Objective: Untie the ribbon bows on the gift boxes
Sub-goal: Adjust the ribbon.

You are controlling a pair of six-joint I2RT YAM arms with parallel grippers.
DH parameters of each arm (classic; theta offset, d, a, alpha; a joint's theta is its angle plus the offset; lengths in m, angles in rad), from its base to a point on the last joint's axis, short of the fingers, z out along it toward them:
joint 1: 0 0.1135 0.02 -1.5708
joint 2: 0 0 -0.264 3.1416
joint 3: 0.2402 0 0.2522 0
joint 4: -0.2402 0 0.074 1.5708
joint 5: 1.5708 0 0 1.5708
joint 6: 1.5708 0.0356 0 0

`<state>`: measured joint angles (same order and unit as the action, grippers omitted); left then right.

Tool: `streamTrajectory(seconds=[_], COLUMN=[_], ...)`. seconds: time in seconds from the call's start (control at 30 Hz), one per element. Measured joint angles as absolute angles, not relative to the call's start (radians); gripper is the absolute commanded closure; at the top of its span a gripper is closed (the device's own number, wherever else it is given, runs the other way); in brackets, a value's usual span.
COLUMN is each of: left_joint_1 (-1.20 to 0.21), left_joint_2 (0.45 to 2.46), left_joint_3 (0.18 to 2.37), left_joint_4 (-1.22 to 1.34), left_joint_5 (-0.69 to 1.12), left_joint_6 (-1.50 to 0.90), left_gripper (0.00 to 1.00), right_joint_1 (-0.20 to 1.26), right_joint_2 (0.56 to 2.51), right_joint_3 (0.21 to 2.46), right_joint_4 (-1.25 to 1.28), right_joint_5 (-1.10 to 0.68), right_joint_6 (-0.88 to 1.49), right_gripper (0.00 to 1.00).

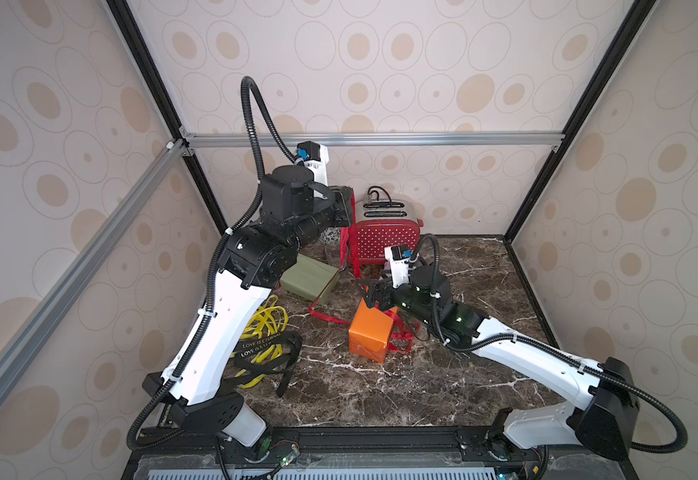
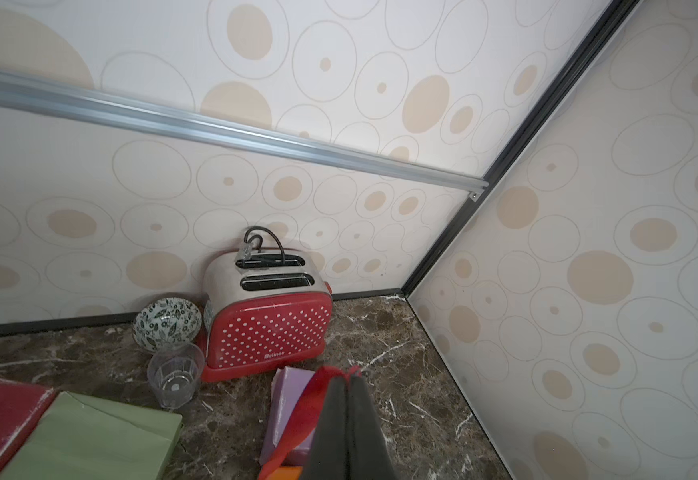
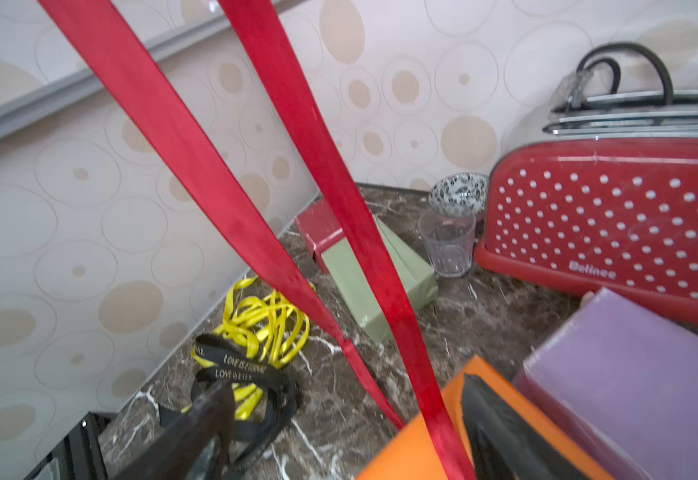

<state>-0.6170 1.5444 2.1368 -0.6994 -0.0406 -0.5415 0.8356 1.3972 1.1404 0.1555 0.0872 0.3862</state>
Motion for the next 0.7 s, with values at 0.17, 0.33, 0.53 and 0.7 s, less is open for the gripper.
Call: streamTrajectory(seconds=[0.17,0.33,0.53,0.7], left_joint_1=[-0.617,-0.617,-0.617,-0.617], left_joint_2=[1.544,1.544,1.544,1.544], left_joint_3=[2.103,2.102,2.101,2.101], left_joint_4=[-0.700,-0.697,-0.697,-0.698], left_joint_5=[-0.023,-0.012,0.004,-0.009], left_joint_6=[-0.616,-0.658,-0.678,-0.677], left_gripper=[1.00,1.00,1.00,1.00], right_joint_1=[0.836,0.836,0.827,0.796], right_joint_2=[1.505,1.619,1.702,1.758], right_joint_3=[1.197,1.301,1.370,1.377], right_joint_4=[0.289,0.303,0.302,0.322], right_joint_5=[0.083,0.099,0.172,0.150], right_joint_6=[0.428,0.439,0.429,0.437], right_gripper=[0.00,0.00,0.08,0.68])
